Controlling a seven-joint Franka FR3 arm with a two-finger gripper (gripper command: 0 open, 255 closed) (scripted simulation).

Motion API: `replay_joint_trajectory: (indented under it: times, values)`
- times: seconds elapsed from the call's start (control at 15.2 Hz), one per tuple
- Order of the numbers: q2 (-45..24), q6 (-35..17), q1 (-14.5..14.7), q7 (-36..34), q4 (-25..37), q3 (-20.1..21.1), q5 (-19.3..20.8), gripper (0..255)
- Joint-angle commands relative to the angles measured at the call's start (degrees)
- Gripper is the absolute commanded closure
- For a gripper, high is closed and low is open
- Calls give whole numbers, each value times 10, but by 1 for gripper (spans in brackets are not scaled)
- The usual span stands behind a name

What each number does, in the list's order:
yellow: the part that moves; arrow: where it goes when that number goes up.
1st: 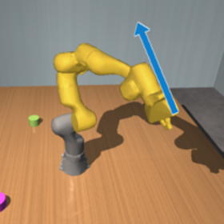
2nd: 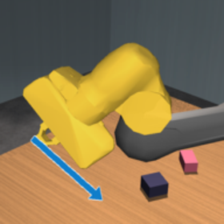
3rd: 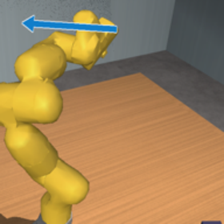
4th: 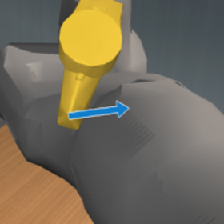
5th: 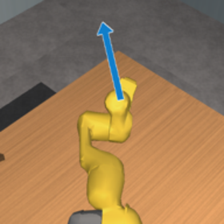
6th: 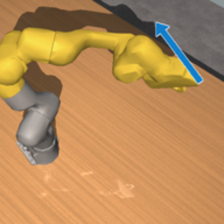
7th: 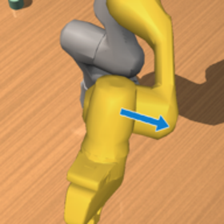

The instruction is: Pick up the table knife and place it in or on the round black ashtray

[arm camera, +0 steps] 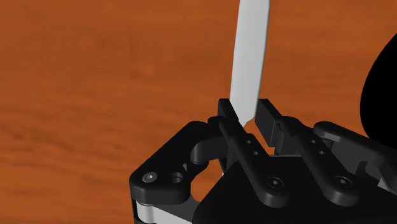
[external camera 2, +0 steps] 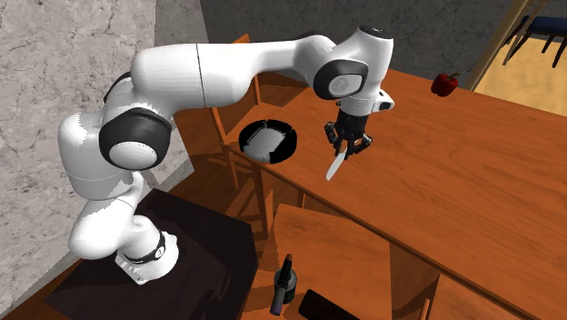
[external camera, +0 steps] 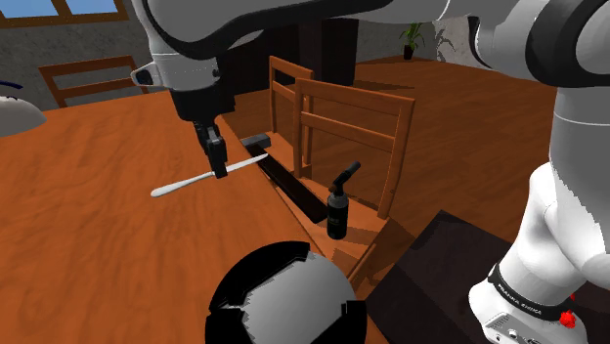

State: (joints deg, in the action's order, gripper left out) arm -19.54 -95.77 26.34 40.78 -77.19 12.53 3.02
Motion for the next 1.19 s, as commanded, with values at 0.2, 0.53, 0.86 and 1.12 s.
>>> replay_joint_trajectory:
  times: [0.2,0.53,0.86,1.12]
  values:
    - [-7,44,2,0,51,0,1,255]
    - [49,36,12,-23,-12,10,-8,255]
    - [133,11,30,-62,-119,28,-26,255]
    - [189,0,47,-96,-184,46,-41,255]
